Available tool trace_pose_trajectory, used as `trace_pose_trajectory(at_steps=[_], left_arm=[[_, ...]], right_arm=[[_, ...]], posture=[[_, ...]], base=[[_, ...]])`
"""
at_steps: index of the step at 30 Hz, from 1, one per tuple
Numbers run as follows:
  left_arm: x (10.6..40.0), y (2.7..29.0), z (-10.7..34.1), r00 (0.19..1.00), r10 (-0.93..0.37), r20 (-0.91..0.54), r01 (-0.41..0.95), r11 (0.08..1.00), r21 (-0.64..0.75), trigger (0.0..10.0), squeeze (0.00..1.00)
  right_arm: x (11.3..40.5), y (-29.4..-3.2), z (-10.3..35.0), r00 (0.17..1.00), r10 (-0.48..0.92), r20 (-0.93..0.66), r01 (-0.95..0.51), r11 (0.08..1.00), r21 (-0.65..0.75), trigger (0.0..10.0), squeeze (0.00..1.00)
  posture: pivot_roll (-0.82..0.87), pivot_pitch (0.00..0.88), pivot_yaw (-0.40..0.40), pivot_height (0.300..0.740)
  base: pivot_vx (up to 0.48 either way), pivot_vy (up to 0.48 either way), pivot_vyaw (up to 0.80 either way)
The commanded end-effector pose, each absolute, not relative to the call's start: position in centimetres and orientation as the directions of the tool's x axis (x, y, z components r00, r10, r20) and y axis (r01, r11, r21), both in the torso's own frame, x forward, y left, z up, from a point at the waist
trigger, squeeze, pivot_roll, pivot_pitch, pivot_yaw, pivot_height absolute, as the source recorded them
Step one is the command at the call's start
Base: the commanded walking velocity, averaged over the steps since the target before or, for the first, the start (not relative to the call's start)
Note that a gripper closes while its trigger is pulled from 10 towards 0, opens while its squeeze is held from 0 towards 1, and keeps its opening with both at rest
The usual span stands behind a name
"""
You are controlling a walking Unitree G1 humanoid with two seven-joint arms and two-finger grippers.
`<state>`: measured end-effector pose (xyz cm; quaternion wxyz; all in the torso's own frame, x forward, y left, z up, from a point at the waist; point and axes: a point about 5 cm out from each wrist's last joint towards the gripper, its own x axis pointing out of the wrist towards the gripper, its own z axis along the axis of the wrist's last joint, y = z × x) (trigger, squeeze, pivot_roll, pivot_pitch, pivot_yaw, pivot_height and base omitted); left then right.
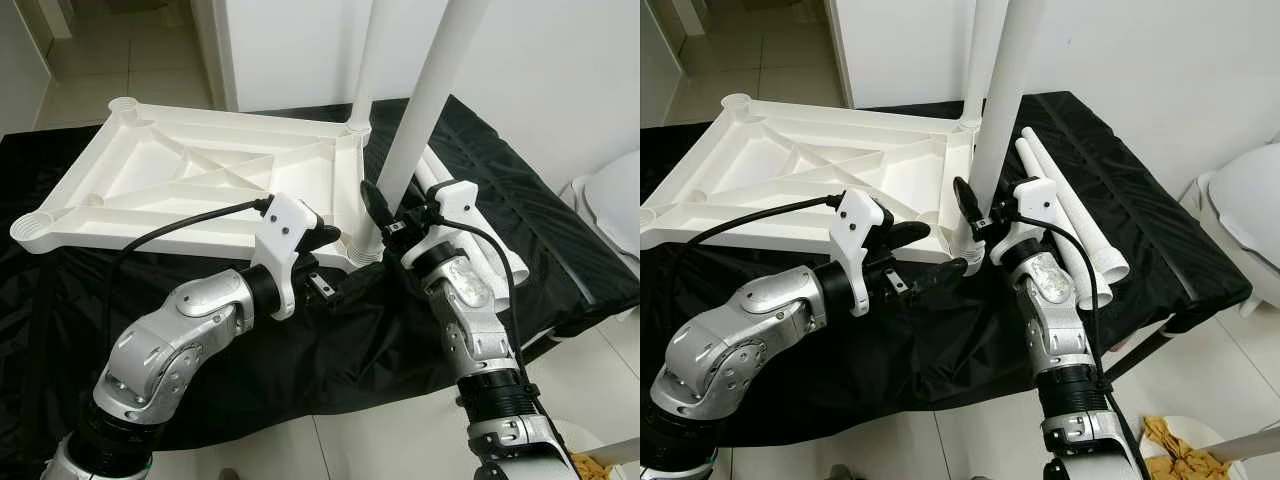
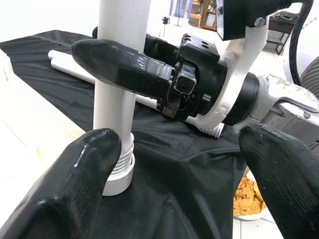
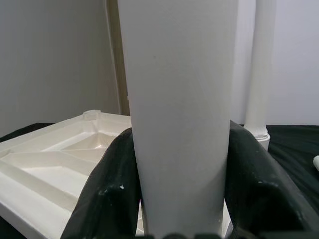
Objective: Building children table
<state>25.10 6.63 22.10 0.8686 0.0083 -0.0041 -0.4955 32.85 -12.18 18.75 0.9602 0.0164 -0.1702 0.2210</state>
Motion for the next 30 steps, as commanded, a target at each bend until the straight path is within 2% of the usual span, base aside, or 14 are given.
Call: trace_pose_trajectory(at_steps=[1,13,25,27,30], left_arm=[[24.79,6.58,22.28,0.476,-0.88,-0.003,0.879,0.475,0.023,10.0,0.0],[24.75,6.56,22.34,0.476,-0.88,-0.003,0.879,0.476,0.025,10.0,0.0],[24.79,6.58,22.32,0.481,-0.877,-0.002,0.876,0.481,0.024,10.0,0.0],[24.87,6.57,22.35,0.481,-0.877,0.001,0.877,0.48,0.022,10.0,0.0],[24.9,6.55,22.37,0.479,-0.878,0.001,0.877,0.479,0.023,10.0,0.0]], right_arm=[[32.54,-12.8,11.95,0.923,0.384,0.02,-0.384,0.922,0.042,10.0,0.0],[33.33,-12.55,12.15,0.928,0.373,0.018,-0.373,0.925,0.067,10.0,0.0],[32.72,-12.22,11.94,0.936,0.352,0.026,-0.352,0.933,0.074,10.0,0.0],[32.59,-12.04,12.28,0.975,0.219,0.037,-0.222,0.971,0.091,10.0,0.0],[32.63,-11.92,12.65,0.985,0.166,0.052,-0.17,0.982,0.088,10.0,0.0]], posture=[[-0.02,0.094,0.008,0.74],[-0.01,0.095,0.006,0.74],[-0.01,0.092,-0.002,0.74],[-0.02,0.089,0.0,0.74],[-0.02,0.088,0.0,0.74]], base=[[0.0,0.0,0.0],[0.0,0.0,0.0],[0.0,0.0,0.0],[0.0,0.0,0.0],[0.0,0.0,0.0]])
